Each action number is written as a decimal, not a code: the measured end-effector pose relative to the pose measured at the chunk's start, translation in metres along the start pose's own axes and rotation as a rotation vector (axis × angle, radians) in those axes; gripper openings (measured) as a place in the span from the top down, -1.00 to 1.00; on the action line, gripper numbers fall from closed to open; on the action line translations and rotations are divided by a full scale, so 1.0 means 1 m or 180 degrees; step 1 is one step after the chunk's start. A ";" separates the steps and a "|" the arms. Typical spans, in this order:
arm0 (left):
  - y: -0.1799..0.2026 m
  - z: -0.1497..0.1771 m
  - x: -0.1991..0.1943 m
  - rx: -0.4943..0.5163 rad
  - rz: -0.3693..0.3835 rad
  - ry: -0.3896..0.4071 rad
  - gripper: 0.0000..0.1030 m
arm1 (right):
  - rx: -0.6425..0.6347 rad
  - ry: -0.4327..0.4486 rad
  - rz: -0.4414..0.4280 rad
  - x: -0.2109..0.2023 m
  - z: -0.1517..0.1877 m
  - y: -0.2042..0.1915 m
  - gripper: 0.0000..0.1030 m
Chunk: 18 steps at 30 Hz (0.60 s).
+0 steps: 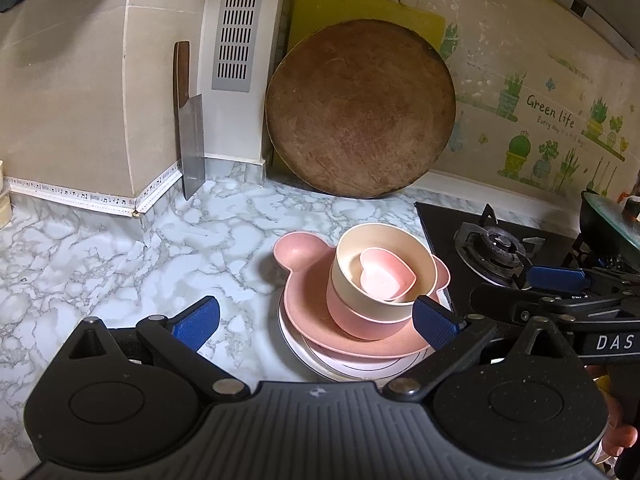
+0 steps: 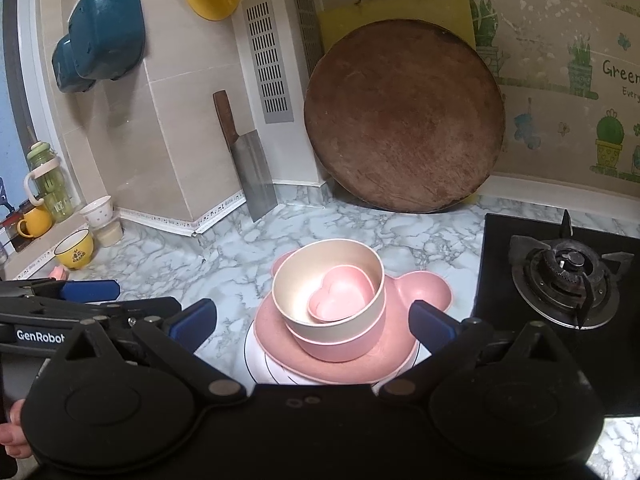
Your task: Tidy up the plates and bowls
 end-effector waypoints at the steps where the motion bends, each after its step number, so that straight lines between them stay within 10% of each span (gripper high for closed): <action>1: 0.000 0.000 0.000 -0.0002 -0.0003 0.0004 -1.00 | 0.0000 -0.0006 0.0001 0.000 0.000 0.000 -0.99; 18: -0.003 0.000 -0.001 -0.0003 0.0067 0.0014 -1.00 | 0.0067 -0.0015 0.0068 0.001 0.001 0.004 -0.99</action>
Point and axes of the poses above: each gripper's, at about its wrist camera, not at the fingertips, and x roughly the way its jaws point, y to its right, z to its underside, the point moved 9 cm from there along x, roughly the way its jaws point, and after that the axes turned 8 degrees about -z, right-handed, at the moved point
